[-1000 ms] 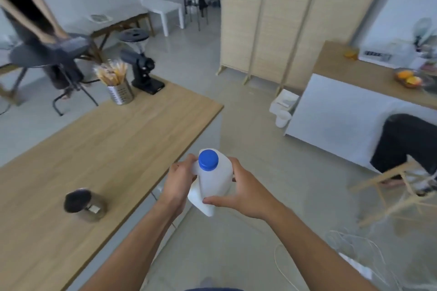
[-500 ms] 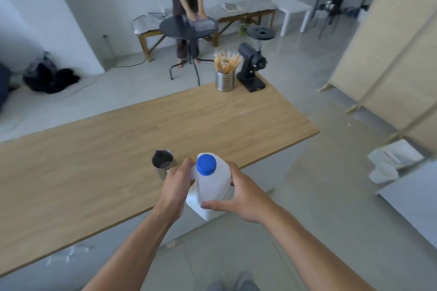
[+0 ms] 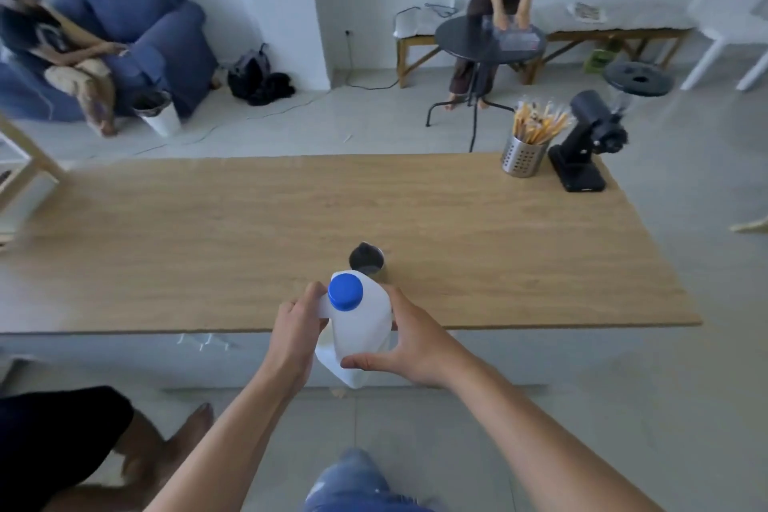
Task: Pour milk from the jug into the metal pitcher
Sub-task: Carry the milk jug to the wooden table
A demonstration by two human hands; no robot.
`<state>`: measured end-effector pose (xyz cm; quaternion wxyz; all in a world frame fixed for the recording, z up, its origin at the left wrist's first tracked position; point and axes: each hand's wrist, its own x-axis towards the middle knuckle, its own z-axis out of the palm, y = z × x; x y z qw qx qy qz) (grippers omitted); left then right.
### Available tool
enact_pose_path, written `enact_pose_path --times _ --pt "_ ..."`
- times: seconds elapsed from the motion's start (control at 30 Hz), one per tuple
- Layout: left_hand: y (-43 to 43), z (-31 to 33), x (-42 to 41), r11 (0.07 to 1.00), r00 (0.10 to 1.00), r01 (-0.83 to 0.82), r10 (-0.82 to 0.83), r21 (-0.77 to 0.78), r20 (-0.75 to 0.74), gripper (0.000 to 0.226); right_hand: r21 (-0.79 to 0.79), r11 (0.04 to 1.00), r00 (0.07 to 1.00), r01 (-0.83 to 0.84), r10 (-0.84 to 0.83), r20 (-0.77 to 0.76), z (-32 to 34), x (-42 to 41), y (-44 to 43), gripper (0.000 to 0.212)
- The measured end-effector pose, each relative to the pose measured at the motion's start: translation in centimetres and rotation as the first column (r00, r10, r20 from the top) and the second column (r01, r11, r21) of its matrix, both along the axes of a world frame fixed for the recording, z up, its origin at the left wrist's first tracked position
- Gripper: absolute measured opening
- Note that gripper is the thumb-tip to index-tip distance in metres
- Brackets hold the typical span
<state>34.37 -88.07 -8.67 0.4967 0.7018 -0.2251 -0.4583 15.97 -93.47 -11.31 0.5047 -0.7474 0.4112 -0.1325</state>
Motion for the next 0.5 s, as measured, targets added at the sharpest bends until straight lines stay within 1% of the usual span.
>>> enact_pose_path --times 0.17,0.27,0.37,0.5 --pt "-0.2 -1.3 2.6 0.998 0.997 -0.062 0.061 0.023 0.048 0.038 0.007 0.995 0.995 -0.095 0.095 -0.021 -0.8 2.8 -1.5 0.115" --pt "-0.9 -1.9 4.2 0.994 0.992 -0.103 0.100 0.029 0.071 0.038 -0.006 0.992 0.991 -0.124 0.124 -0.058 -1.0 4.7 -2.8 0.107" --pt "-2.1 -2.9 6.2 0.991 0.990 -0.135 0.133 0.021 0.055 0.040 -0.030 0.992 0.990 -0.126 0.124 -0.069 -1.1 6.7 -4.2 0.106" --pt "-4.2 -4.2 8.9 0.985 0.986 -0.167 0.166 0.052 0.028 0.040 -0.064 0.991 0.989 -0.115 0.108 -0.101 -1.5 9.4 -6.3 0.108"
